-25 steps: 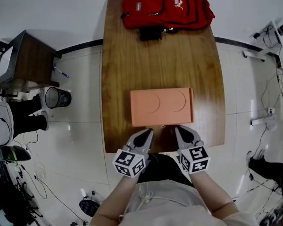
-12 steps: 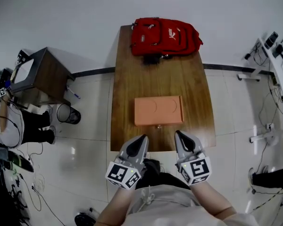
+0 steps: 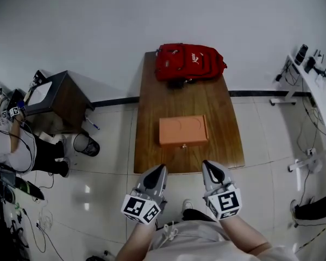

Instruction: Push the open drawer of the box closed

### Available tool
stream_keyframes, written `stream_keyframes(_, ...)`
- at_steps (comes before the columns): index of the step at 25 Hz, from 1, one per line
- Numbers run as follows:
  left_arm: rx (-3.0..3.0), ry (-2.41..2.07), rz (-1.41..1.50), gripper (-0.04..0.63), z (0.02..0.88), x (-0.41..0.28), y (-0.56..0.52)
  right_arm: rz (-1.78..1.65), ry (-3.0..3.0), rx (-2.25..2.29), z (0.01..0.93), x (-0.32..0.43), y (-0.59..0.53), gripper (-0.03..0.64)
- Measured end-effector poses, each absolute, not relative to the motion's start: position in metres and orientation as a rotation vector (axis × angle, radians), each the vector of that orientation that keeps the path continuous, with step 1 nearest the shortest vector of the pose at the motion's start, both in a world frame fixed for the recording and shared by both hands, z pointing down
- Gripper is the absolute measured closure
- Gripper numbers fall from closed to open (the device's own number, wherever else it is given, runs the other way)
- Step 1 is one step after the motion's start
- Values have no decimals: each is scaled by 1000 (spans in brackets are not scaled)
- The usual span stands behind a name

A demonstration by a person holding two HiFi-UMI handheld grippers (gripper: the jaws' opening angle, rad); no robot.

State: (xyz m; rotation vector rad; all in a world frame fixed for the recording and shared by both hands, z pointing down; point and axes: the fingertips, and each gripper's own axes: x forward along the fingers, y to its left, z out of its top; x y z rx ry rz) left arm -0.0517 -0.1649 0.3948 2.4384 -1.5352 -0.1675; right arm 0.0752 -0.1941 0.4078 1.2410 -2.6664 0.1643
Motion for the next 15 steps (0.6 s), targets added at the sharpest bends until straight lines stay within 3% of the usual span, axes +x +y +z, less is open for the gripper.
stream_keyframes(15, 2491, -1426, -204, 589, 386, -70, 37, 113, -2613, 1430, 390, 71, -8, 609)
